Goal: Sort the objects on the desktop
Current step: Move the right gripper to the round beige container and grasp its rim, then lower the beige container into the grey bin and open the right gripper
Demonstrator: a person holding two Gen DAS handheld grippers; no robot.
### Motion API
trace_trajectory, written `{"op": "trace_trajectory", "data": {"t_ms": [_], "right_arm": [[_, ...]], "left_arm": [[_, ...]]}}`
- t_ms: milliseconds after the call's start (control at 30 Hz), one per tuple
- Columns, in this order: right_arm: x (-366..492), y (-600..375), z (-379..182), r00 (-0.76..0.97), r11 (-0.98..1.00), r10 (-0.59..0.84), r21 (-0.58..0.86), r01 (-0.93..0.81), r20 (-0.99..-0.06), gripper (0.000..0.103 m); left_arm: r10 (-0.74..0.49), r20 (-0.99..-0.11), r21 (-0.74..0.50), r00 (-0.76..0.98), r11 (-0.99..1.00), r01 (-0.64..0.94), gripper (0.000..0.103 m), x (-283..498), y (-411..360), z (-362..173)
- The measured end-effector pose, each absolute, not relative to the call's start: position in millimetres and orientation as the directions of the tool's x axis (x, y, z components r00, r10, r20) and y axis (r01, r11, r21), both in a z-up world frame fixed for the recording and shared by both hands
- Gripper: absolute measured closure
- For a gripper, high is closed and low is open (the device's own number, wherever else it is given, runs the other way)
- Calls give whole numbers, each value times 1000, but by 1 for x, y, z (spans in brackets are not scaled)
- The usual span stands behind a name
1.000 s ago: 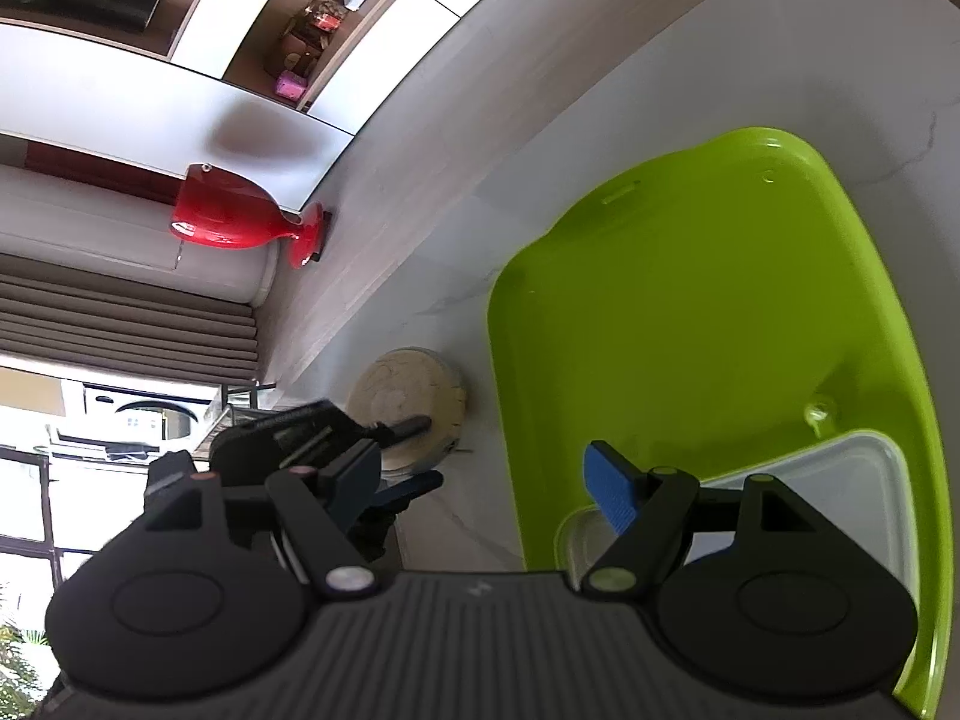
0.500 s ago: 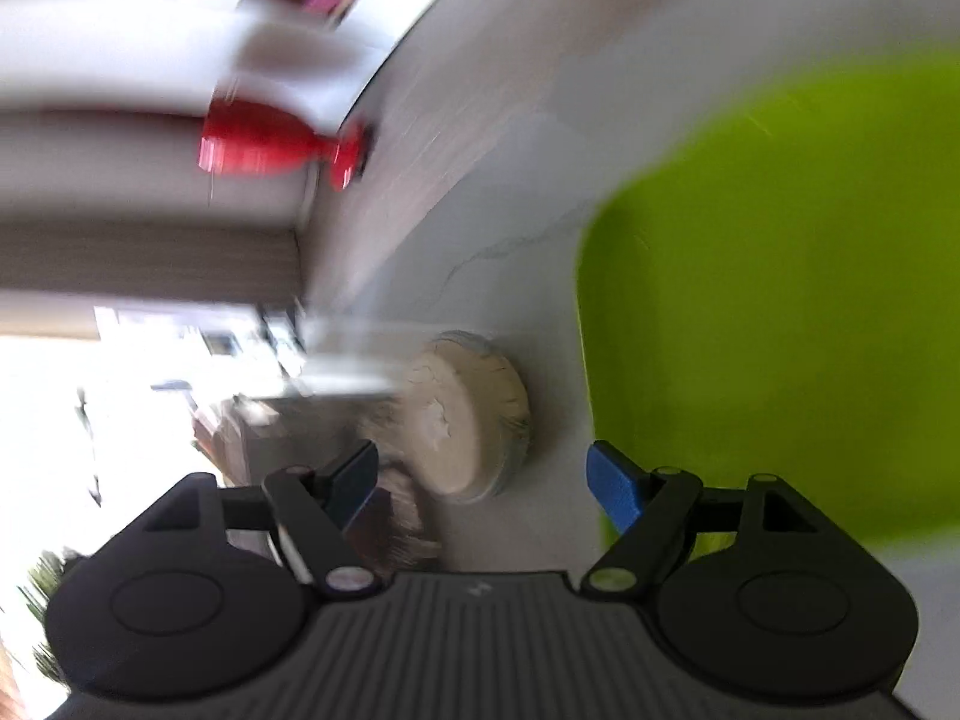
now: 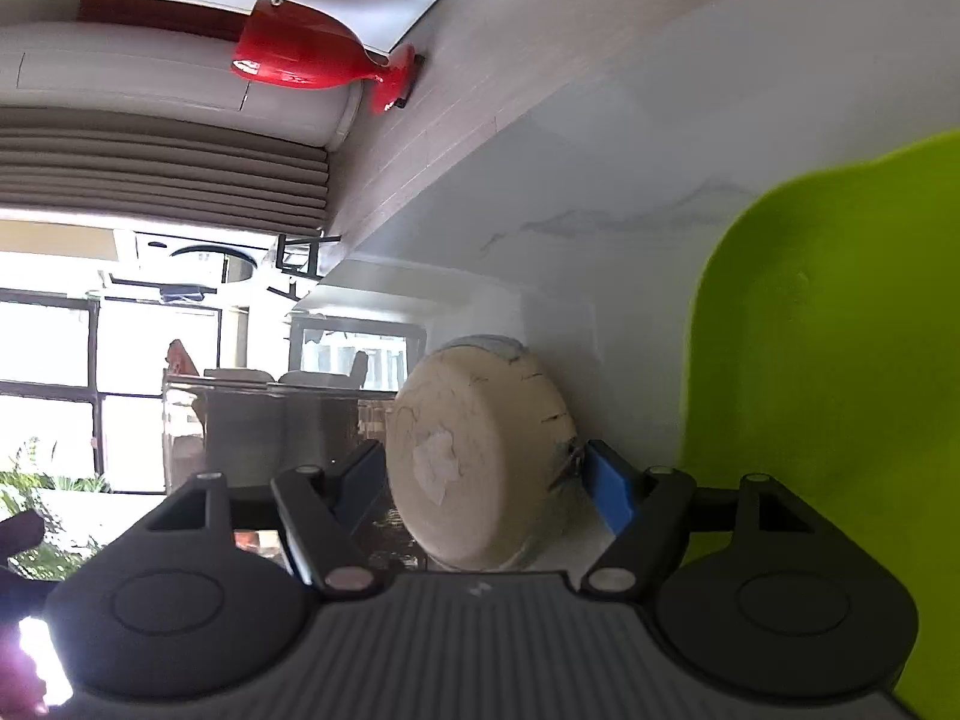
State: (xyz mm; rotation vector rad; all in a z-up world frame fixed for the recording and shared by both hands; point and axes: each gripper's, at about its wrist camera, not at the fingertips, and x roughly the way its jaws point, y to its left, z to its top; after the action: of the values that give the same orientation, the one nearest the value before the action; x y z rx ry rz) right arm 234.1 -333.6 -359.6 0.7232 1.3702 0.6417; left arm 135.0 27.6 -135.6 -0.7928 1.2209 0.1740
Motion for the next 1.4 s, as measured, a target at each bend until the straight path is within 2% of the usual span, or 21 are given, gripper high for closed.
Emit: {"op": "trace_trajectory", "data": {"t_ms": [100,133,167,200,267,467,700,767,867,967,1067,1200,1400], "right_arm": [[231,-326,-357,139,629,768,777,15,-625,24],[231,-324,-356,151,647,752,762,17,-642,30],[229,-323,-354,157,681,722,732,10,-674,57],[227,-322,-352,163,707,697,707,3,-698,56],[219,-320,-343,169,715,690,699,-5,-704,62],[191,-316,-309,193,740,663,671,-29,-723,64],[156,-331,-225,313,776,608,630,-38,-730,65],[151,-324,-195,342,778,604,625,-58,-720,64],[145,-297,-148,359,789,603,601,-132,-712,64],[151,-252,-131,327,788,613,589,-181,-719,64],[162,-198,-135,285,808,589,551,-207,-757,64],[172,-137,-170,206,857,505,459,-234,-838,64],[171,-82,-220,166,916,351,301,-265,-922,66]], "left_arm": [[-290,-888,-451,358,706,-546,10,129,27,-154],[-296,-888,-453,353,700,-552,10,128,28,-157],[-301,-889,-453,347,696,-557,10,127,31,-164],[-307,-890,-451,336,695,-560,10,124,34,-162],[-326,-891,-453,317,691,-563,10,121,47,-159],[-356,-887,-462,294,689,-558,9,109,64,-157],[-350,-889,-457,295,715,-530,9,102,100,-143],[-318,-908,-417,274,755,-506,9,104,109,-137],[-234,-954,-293,185,859,-420,6,108,115,-132],[-196,-973,-224,119,922,-315,6,111,115,-132],[-241,-967,-255,82,926,-280,5,107,122,-136],[-267,-963,-266,27,931,-249,5,101,137,-146],[-217,-974,-224,63,965,-139,5,95,144,-141]]}}
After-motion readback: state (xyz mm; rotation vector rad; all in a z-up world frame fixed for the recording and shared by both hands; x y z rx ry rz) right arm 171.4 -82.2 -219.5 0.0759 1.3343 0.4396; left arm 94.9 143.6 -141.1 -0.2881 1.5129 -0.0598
